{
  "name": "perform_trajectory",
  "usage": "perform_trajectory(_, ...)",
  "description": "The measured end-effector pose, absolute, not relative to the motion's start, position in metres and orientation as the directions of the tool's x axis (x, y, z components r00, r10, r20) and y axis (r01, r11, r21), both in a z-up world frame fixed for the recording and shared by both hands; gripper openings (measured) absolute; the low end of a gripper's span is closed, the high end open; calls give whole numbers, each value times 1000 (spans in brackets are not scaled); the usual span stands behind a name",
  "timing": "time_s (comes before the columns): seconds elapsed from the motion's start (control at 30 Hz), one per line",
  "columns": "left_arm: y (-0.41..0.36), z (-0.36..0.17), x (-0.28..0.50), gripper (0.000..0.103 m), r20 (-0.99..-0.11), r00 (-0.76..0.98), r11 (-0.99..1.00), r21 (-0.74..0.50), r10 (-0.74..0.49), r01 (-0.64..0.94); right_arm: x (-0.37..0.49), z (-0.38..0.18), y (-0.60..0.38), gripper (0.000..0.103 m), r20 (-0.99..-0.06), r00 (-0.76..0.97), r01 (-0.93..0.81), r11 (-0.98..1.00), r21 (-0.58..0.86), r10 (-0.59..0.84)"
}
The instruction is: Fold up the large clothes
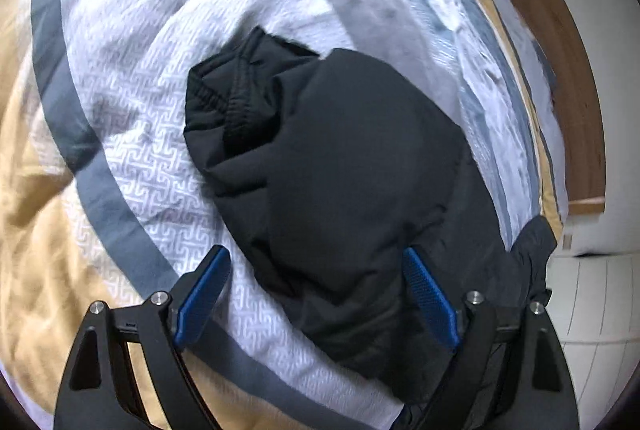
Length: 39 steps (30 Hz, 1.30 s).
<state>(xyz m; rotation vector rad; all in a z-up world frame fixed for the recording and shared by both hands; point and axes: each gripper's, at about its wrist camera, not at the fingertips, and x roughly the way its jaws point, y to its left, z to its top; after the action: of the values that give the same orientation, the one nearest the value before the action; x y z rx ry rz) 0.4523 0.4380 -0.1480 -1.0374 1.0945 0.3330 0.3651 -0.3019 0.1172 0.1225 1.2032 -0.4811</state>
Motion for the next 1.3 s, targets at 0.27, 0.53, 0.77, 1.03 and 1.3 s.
perform_trajectory(0.27, 444, -154, 464, 71, -803, 530, 436, -595, -273, -675, 350, 114, -305, 61, -920, 250, 436, 883, -171, -302)
perform_trajectory(0.53, 443, -147, 465, 22, -776, 556, 369, -630, -296, -683, 343, 113, -305, 61, -918, 260, 432, 886, -166, -298)
perform_trajectory(0.77, 429, -116, 473, 11, -777, 565, 433, -627, -280, -648, 336, 114, -316, 61, -915, 271, 452, 879, -152, -298)
perform_trajectory(1.03, 392, -50, 487, 10, -759, 595, 588, -616, -264, -525, 328, 107, -331, 61, -916, 294, 474, 874, -107, -272)
perform_trajectory(1.3, 323, 11, 501, 10, -750, 604, 735, -565, -269, -375, 320, 97, -351, 61, -914, 334, 492, 870, -40, -230)
